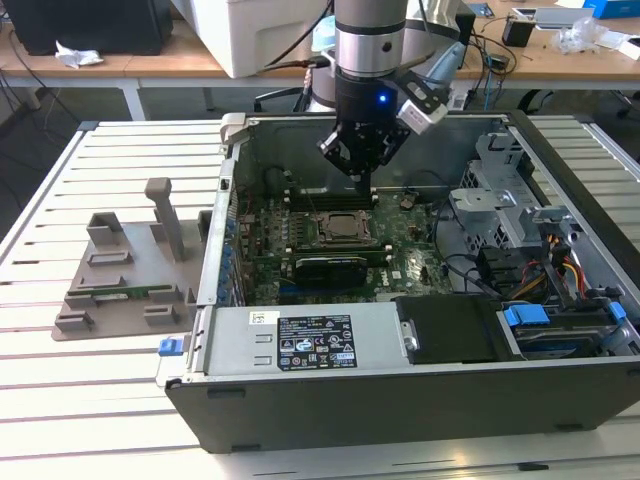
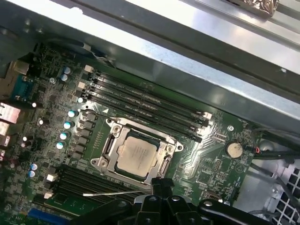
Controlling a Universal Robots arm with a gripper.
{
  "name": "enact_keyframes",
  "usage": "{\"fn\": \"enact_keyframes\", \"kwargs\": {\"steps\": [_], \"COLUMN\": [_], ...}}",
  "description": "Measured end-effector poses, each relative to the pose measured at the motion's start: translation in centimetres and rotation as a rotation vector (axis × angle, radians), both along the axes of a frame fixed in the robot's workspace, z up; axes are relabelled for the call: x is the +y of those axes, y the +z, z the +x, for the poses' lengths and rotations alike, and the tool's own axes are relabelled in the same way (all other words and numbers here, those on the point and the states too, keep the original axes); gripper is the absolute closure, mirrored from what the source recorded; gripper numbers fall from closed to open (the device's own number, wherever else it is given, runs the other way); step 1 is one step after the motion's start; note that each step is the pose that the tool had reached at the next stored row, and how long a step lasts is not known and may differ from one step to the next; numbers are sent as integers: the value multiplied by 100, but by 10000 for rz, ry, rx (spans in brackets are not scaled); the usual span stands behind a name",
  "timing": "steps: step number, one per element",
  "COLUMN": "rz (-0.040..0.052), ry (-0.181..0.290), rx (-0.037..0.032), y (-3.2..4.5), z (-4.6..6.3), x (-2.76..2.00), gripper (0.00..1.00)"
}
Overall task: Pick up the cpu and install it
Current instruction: 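Install the first cpu locking lever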
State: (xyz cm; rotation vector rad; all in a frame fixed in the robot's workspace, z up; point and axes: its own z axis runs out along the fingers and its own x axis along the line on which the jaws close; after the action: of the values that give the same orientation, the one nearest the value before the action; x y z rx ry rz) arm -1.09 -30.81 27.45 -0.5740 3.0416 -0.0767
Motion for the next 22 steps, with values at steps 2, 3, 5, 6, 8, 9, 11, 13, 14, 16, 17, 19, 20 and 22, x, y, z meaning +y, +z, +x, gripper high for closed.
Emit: {"fn": "enact_keyframes", "kwargs": {"steps": [2,3,5,6,8,9,11,13,14,16,17,19,20,22], "rz": [0,0,0,0,0,0,0,0,0,-1,0,0,0,0], "ry": [259,424,672,749,919,987,1146,1359,1425,1595,1665,1835,1983,2155], "rx": [1,0,0,1,0,0,0,0,1,0,0,0,0,0], "y": [0,0,0,0,0,0,0,0,0,0,0,0,0,0], "z": [0,0,0,0,0,0,0,0,0,0,0,0,0,0], "x": [0,0,0,0,0,0,0,0,0,0,0,0,0,0], "gripper": [89,89,89,89,89,89,89,89,89,89,89,89,89,89]}}
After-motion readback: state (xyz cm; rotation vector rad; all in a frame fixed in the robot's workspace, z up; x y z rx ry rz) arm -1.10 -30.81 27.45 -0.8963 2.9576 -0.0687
